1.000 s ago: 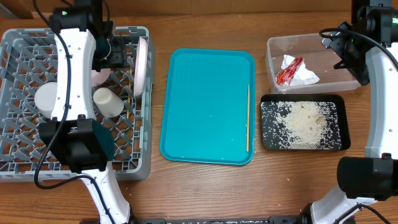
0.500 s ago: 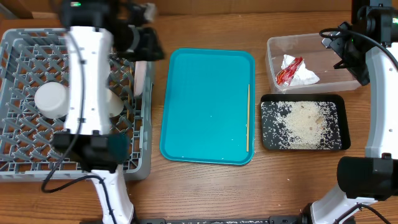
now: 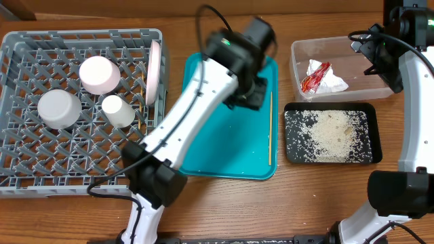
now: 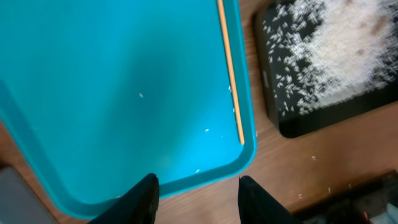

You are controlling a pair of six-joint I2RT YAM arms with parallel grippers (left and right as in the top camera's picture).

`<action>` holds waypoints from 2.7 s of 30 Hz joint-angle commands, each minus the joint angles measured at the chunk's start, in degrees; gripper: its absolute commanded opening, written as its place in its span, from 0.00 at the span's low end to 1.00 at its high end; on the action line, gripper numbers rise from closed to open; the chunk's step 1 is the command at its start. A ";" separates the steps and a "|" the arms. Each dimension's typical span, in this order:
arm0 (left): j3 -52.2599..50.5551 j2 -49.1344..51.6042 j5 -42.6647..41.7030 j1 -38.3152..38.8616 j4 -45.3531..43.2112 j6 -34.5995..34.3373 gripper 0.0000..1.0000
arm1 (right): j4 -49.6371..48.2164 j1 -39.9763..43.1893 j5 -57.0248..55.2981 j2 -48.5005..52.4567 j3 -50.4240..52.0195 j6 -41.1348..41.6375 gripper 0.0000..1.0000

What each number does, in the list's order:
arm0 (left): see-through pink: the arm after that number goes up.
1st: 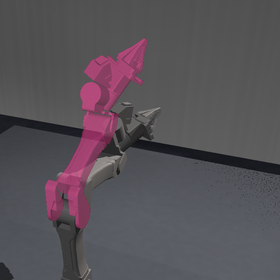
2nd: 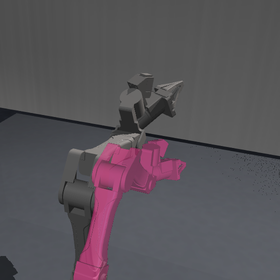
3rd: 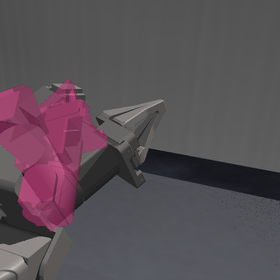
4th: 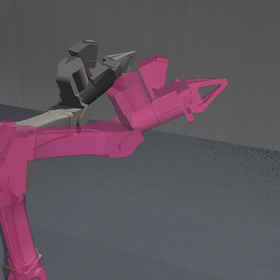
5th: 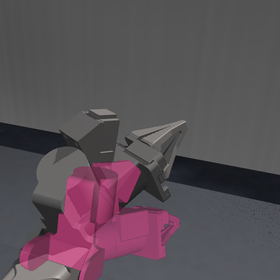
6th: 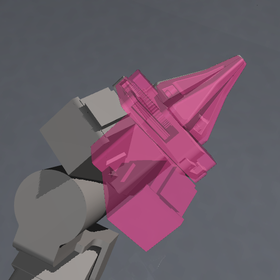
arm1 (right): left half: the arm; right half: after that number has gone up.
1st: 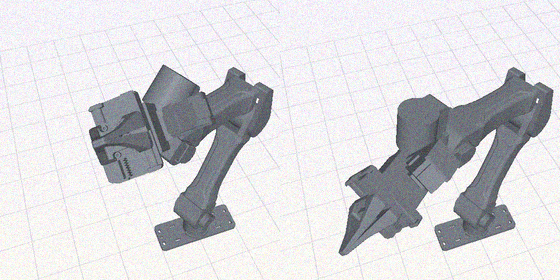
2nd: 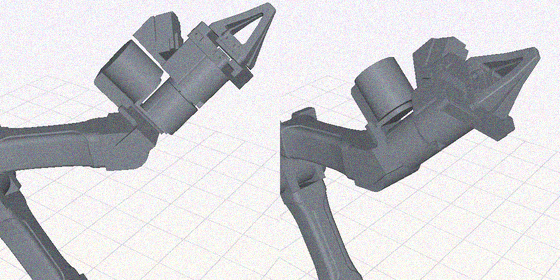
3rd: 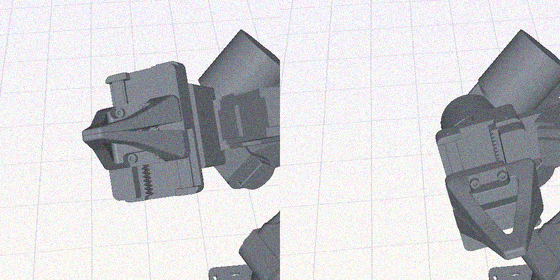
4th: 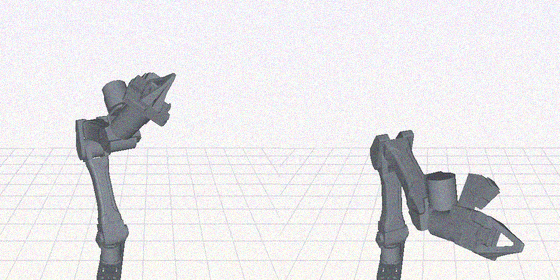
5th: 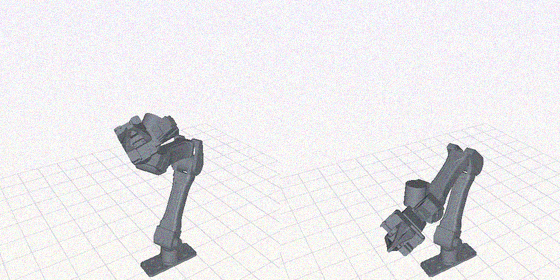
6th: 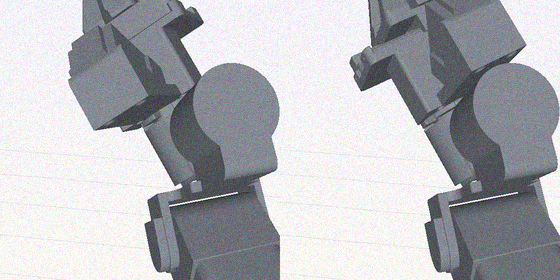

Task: Sort waste into correct bins and load items into the dishwasher
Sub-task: 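Move the left gripper right to the remaining chopstick on the tray, then lower and close the left gripper on the second chopstick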

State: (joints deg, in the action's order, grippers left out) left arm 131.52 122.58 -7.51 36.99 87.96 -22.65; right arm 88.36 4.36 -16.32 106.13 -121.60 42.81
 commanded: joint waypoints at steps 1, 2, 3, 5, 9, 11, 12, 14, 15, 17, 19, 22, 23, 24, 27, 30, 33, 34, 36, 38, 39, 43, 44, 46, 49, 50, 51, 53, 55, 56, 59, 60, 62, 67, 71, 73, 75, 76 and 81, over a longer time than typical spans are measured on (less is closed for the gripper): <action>-7.37 -0.76 5.16 2.56 -4.15 -10.45 0.43 | -0.20 -0.20 -0.57 -0.35 -0.11 -0.22 1.00; -8.96 -0.76 5.18 3.15 -5.66 -11.23 0.42 | -0.22 -0.20 -0.57 -0.35 -0.11 -0.22 1.00; -11.06 -0.76 5.20 3.87 -7.98 -12.20 0.42 | -0.22 -0.22 -0.57 -0.35 -0.11 -0.24 1.00; -14.16 -0.76 5.18 5.01 -12.13 -13.70 0.41 | -0.22 -0.20 -0.57 -0.35 -0.11 -0.22 1.00; -19.10 -0.76 5.20 7.23 -19.98 -15.87 0.43 | -0.22 -0.20 -0.57 -0.35 -0.11 -0.22 1.00; -21.22 -0.76 5.95 8.41 -24.02 -18.05 0.43 | -0.22 -0.22 -0.57 -0.35 -0.11 -0.22 1.00; -21.84 -0.76 6.84 8.76 -25.07 -19.17 0.44 | -0.22 -0.20 -0.57 -0.35 -0.11 -0.22 1.00; -23.08 -0.76 9.68 9.55 -26.99 -21.44 0.44 | -0.22 -0.20 -0.57 -0.35 -0.11 -0.22 1.00; -23.67 -0.76 11.61 9.84 -27.65 -22.62 0.45 | -0.22 -0.20 -0.57 -0.35 -0.11 -0.22 1.00; -24.46 -0.74 14.75 10.21 -28.61 -24.20 0.45 | -0.22 -0.22 -0.57 -0.35 -0.11 -0.22 1.00; -24.68 -0.55 17.16 10.40 -29.44 -24.81 0.45 | -0.22 -0.20 -0.57 -0.35 -0.11 -0.22 1.00; -24.68 -0.07 18.67 10.43 -31.17 -24.76 0.45 | -0.22 -0.22 -0.57 -0.35 -0.11 -0.22 1.00; -24.68 -0.02 18.95 10.45 -31.58 -24.74 0.45 | -0.22 -0.20 -0.57 -0.35 -0.11 -0.22 1.00; -24.68 0.35 19.15 10.45 -31.91 -24.76 0.45 | -0.22 -0.20 -0.57 -0.35 -0.11 -0.22 1.00; -24.68 1.25 19.39 10.64 -33.31 -24.74 0.45 | -0.22 -0.20 -0.57 -0.35 -0.11 -0.22 1.00; -24.68 2.67 19.37 11.06 -34.82 -24.74 0.44 | -0.22 -0.20 -0.57 -0.35 -0.11 -0.22 1.00; -24.68 3.82 19.58 11.63 -36.09 -24.74 0.44 | -0.22 -0.20 -0.57 -0.35 -0.11 -0.22 1.00; -24.68 4.35 19.78 11.82 -36.52 -24.72 0.44 | -0.22 -0.20 -0.57 -0.35 -0.11 -0.22 1.00; -24.68 5.18 20.02 12.17 -37.18 -24.74 0.44 | -0.20 -0.20 -0.57 -0.35 -0.11 -0.22 1.00; -24.68 6.05 20.41 12.50 -37.40 -24.74 0.44 | -0.22 -0.22 -0.57 -0.35 -0.11 -0.22 1.00; -24.68 6.54 20.83 12.61 -37.38 -24.74 0.43 | -0.22 -0.20 -0.57 -0.35 -0.11 -0.22 1.00; -24.68 8.46 21.49 12.63 -37.31 -24.76 0.43 | -0.22 -0.20 -0.57 -0.35 -0.11 -0.22 1.00; -24.68 8.90 21.51 12.63 -37.33 -24.76 0.42 | -0.22 -0.20 -0.57 -0.35 -0.11 -0.22 1.00; -24.68 9.44 21.49 12.63 -37.40 -24.79 0.43 | -0.22 -0.20 -0.57 -0.35 -0.11 -0.22 1.00; -24.68 10.16 21.49 12.63 -37.46 -24.79 0.43 | -0.22 -0.20 -0.57 -0.35 -0.11 -0.22 1.00; -24.68 10.27 21.46 12.63 -37.48 -24.83 0.43 | -0.22 -0.20 -0.57 -0.35 -0.11 -0.22 1.00; -24.68 10.29 21.46 12.66 -37.48 -25.16 0.43 | -0.22 -0.20 -0.57 -0.35 -0.11 -0.22 1.00; -24.68 10.27 21.44 12.66 -37.68 -25.40 0.43 | -0.20 -0.20 -0.57 -0.35 -0.11 -0.22 1.00; -24.68 10.29 21.46 12.63 -37.99 -25.40 0.43 | -0.22 -0.20 -0.57 -0.35 -0.11 -0.22 1.00; -24.68 10.32 21.46 12.63 -38.14 -25.40 0.43 | -0.20 -0.20 -0.57 -0.35 -0.11 -0.22 1.00; -24.68 10.69 21.44 12.72 -38.58 -25.40 0.43 | -0.22 -0.20 -0.57 -0.35 -0.11 -0.22 1.00; -24.68 10.88 21.46 12.76 -38.69 -25.40 0.42 | -0.22 -0.22 -0.57 -0.35 -0.11 -0.22 1.00; -24.68 11.26 21.49 12.76 -38.75 -25.40 0.42 | -0.22 -0.20 -0.57 -0.35 -0.11 -0.22 1.00; -24.70 11.80 22.56 12.76 -38.73 -25.31 0.42 | -0.22 -0.20 -0.57 -0.35 -0.11 -0.24 1.00; -24.72 12.15 22.75 12.90 -38.71 -25.14 0.41 | -0.22 -0.22 -0.57 -0.35 -0.11 -0.22 1.00; -24.79 12.15 22.75 12.92 -38.73 -25.16 0.41 | -0.22 -0.20 -0.57 -0.35 -0.11 -0.22 1.00; -24.79 12.15 22.77 12.92 -38.73 -25.14 0.39 | -0.22 -0.20 -0.57 -0.35 -0.11 -0.22 1.00; -24.90 12.15 22.75 12.92 -38.71 -25.11 0.38 | -0.22 -0.22 -0.57 -0.35 -0.11 -0.22 1.00; -25.94 12.15 22.64 12.92 -38.58 -25.16 0.38 | -0.22 -0.22 -0.57 -0.35 -0.11 -0.22 1.00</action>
State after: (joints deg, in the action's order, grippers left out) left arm 106.96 133.53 13.82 49.43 49.43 -46.85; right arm 88.36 4.36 -16.34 106.13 -121.60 42.78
